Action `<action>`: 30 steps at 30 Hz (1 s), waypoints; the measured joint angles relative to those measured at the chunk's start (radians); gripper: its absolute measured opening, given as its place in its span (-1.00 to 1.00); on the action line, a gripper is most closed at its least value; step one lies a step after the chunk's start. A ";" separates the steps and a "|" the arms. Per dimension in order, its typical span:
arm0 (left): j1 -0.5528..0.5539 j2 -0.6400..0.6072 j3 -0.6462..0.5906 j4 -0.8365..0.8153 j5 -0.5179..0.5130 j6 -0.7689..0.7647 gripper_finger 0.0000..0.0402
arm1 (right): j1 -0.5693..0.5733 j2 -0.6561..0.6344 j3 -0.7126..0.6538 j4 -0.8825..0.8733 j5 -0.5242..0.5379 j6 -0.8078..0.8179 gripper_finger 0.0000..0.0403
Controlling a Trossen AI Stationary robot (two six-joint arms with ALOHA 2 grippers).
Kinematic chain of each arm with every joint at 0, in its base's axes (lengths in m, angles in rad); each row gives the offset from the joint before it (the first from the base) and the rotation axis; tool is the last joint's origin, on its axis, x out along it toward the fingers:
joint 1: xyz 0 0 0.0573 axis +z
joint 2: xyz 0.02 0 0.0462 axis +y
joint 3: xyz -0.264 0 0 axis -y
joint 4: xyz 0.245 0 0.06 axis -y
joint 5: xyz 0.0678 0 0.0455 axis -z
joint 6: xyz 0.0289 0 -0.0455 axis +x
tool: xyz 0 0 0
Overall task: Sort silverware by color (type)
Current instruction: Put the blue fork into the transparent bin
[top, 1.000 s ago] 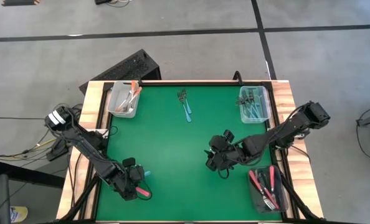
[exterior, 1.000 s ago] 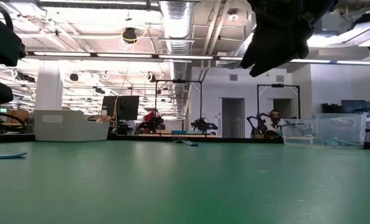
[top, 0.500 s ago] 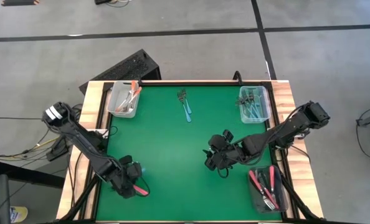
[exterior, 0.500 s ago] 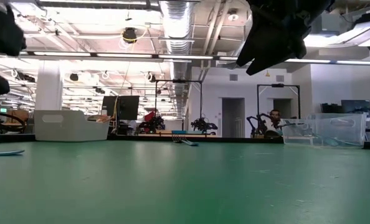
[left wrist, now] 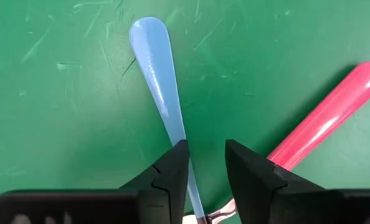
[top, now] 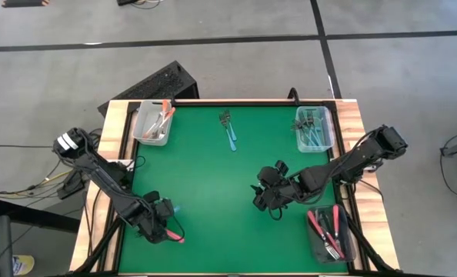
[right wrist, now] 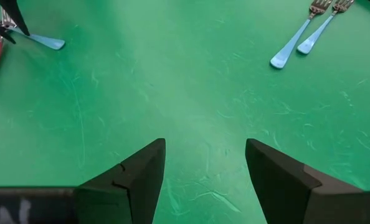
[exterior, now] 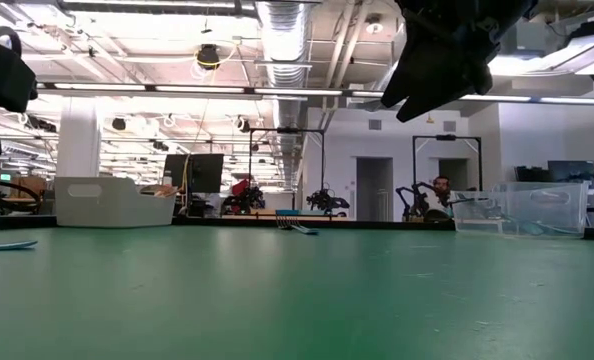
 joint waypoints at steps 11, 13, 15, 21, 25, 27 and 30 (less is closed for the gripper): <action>0.000 0.009 -0.001 -0.037 -0.007 0.021 -0.68 | 0.000 0.000 0.000 -0.003 0.000 -0.010 0.24; 0.000 0.009 -0.001 -0.076 -0.011 0.013 -0.77 | 0.000 0.000 0.000 -0.003 0.000 -0.010 0.24; 0.000 0.009 -0.001 -0.103 -0.018 -0.017 -0.86 | 0.000 0.000 0.000 -0.004 0.000 -0.010 0.24; 0.000 0.009 -0.001 -0.114 -0.014 -0.014 -0.99 | -0.009 0.000 0.000 -0.003 0.000 -0.010 0.24; 0.000 0.009 -0.001 -0.113 -0.014 0.006 -1.00 | -0.017 0.000 0.000 -0.003 0.000 -0.010 0.24; 0.000 0.010 -0.001 -0.112 -0.014 0.010 -1.00 | -0.021 0.000 0.000 -0.003 0.000 -0.010 0.24; 0.000 0.010 -0.001 -0.111 -0.032 0.023 -1.00 | -0.021 0.000 0.000 -0.003 0.000 -0.010 0.24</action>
